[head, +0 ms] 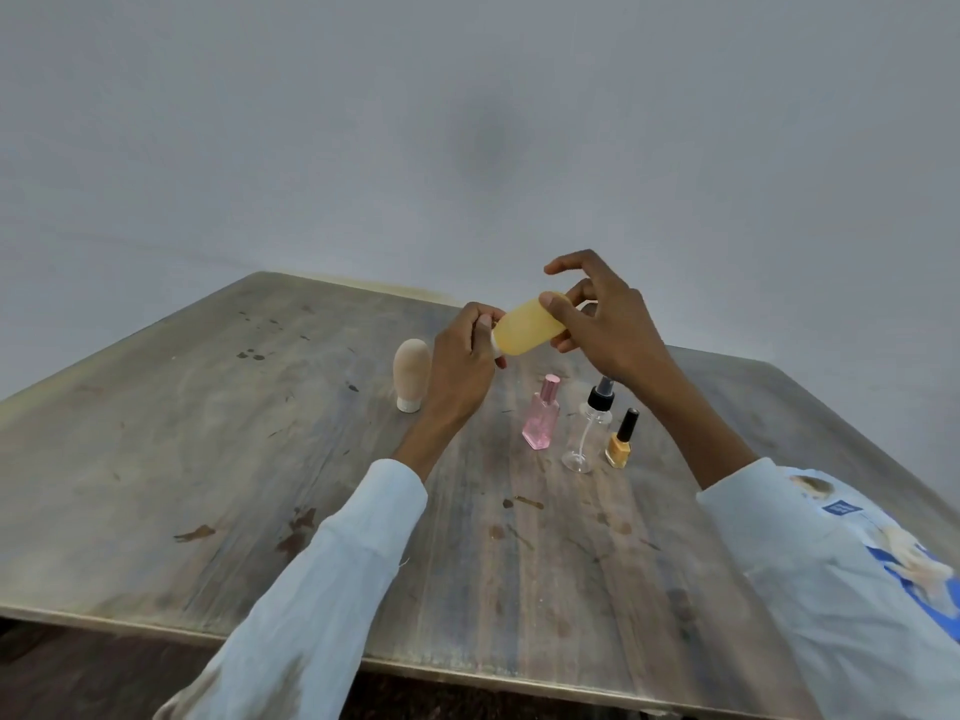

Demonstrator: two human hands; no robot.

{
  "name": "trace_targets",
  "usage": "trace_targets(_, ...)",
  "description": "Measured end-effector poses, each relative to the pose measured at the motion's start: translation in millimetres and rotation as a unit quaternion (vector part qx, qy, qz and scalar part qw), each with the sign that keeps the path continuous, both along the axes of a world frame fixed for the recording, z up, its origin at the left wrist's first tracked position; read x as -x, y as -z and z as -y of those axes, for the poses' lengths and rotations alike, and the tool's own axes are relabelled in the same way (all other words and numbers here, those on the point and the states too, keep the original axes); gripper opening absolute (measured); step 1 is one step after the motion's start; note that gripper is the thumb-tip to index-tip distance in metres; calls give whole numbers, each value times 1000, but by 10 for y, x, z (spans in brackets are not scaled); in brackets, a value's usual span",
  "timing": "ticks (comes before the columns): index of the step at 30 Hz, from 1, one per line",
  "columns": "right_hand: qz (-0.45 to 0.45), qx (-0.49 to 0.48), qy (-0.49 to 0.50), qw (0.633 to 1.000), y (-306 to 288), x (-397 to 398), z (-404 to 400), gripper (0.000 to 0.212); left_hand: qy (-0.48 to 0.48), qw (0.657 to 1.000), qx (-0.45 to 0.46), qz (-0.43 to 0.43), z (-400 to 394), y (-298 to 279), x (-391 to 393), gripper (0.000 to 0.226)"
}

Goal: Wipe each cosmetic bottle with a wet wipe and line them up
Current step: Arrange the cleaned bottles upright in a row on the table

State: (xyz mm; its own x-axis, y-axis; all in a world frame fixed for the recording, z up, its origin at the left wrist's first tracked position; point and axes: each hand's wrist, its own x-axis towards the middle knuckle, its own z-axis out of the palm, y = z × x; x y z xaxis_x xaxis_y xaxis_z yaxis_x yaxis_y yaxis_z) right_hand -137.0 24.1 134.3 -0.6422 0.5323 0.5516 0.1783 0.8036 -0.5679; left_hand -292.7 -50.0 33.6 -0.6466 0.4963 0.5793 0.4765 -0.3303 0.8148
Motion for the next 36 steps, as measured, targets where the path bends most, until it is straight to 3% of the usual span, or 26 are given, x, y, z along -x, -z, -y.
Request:
trace_targets(6,46,-7,-118,992,-107,-82,20,37,12,997,-2,71,25,-41,46,28)
trace_targets(8,29,-27,-102,994,-68,-58,-4,31,7,999,6,44,33,-43,39,27)
trace_targets(12,34,-56,-52,996,-6,1,-75,25,-141,975,49,-164,88,-42,59,24)
trace_targets(19,183,-180,108,960,205,282,-186,27,-244,965,-10,-92,230,-89,285,26)
trace_targets(23,240,-216,125,938,355,506,-223,31,-218,973,12,-70,210,-55,316,30)
trace_targets(29,253,-238,122,930,501,645,-244,33,-176,966,93,-163,153,-7,326,31)
trace_targets(36,266,-234,111,928,637,658,-281,35,-137,961,110,-213,95,75,320,14)
